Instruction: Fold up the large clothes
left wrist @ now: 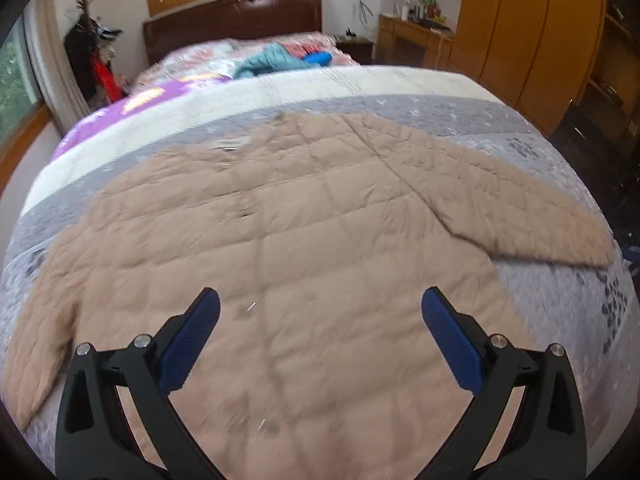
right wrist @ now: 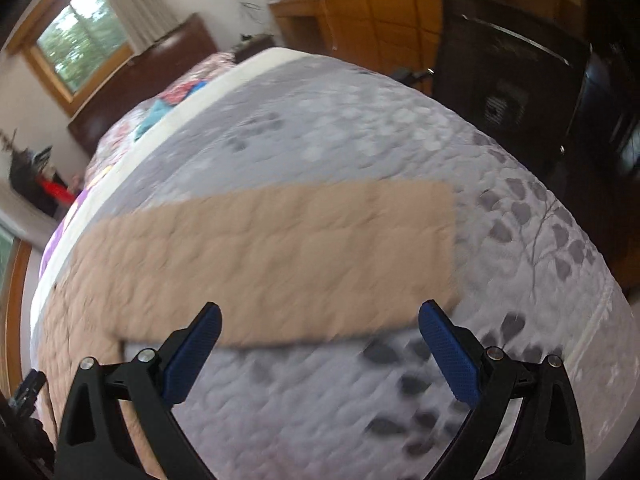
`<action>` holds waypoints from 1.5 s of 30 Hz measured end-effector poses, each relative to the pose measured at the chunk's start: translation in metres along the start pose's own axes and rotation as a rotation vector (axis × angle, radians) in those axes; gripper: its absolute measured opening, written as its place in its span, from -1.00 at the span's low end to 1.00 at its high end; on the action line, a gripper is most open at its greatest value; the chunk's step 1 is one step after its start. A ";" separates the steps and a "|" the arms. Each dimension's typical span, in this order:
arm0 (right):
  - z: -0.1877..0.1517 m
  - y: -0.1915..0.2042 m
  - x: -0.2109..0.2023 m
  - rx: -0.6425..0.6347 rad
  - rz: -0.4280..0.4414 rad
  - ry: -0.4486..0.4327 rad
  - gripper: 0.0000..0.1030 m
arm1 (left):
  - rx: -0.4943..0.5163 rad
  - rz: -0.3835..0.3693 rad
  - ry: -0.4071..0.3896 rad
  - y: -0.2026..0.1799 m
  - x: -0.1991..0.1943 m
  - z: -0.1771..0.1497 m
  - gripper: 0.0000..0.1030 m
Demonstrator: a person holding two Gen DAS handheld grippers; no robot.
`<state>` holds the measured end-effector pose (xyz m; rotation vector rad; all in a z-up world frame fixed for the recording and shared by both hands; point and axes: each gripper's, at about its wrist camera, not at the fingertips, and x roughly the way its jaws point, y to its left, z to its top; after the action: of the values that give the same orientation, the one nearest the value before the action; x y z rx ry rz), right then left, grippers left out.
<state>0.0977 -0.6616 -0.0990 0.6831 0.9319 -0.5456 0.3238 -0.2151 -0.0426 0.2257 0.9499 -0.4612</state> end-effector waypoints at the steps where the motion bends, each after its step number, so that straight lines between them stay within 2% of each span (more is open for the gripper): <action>1: 0.010 -0.012 0.008 0.019 0.000 0.017 0.91 | -0.007 -0.012 0.012 -0.004 0.011 0.007 0.94; 4: 0.026 -0.038 0.024 0.064 0.001 0.052 0.87 | -0.022 -0.042 0.045 -0.010 0.040 0.023 0.93; 9: 0.036 -0.070 0.030 0.110 -0.005 0.064 0.85 | -0.044 -0.091 0.082 -0.015 0.071 0.030 0.93; 14: 0.035 -0.078 0.049 0.101 0.083 0.133 0.62 | -0.078 -0.105 0.108 -0.012 0.090 0.028 0.92; 16: 0.032 -0.074 0.056 0.086 0.098 0.151 0.38 | -0.100 -0.107 0.120 -0.006 0.096 0.026 0.92; 17: 0.031 -0.072 0.058 0.086 0.091 0.153 0.17 | -0.107 -0.107 0.124 -0.003 0.098 0.025 0.90; 18: 0.030 -0.071 0.062 0.081 0.066 0.152 0.05 | -0.116 -0.108 0.128 0.000 0.101 0.024 0.87; 20: 0.029 -0.069 0.061 0.077 0.029 0.136 -0.34 | -0.128 -0.112 0.133 0.004 0.103 0.023 0.82; 21: 0.029 -0.069 0.061 0.090 0.053 0.139 -0.69 | -0.130 -0.114 0.133 0.006 0.104 0.023 0.76; 22: 0.030 -0.069 0.061 0.103 0.081 0.146 -0.84 | -0.131 -0.111 0.129 0.007 0.103 0.022 0.73; 24: 0.031 -0.063 0.055 0.110 0.066 0.133 -0.87 | -0.130 -0.104 0.123 0.008 0.102 0.022 0.58; 25: 0.031 -0.057 0.048 0.105 0.079 0.112 -0.87 | -0.135 -0.112 0.122 0.010 0.100 0.022 0.57; 29: 0.032 -0.018 0.016 0.045 0.203 0.033 -0.88 | -0.146 -0.137 0.114 0.017 0.092 0.021 0.48; 34: 0.027 0.071 -0.005 -0.123 0.275 0.008 -0.88 | -0.147 -0.129 0.086 0.029 0.079 0.018 0.42; 40: 0.010 0.175 0.018 -0.307 0.315 0.050 -0.88 | -0.147 -0.128 0.076 0.042 0.070 0.013 0.33; 45: -0.011 0.230 0.043 -0.402 0.306 0.095 -0.88 | -0.160 -0.124 0.067 0.055 0.067 0.009 0.33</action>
<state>0.2706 -0.5057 -0.0738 0.4756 0.9678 -0.0494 0.3899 -0.1888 -0.0931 0.0381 1.0646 -0.4909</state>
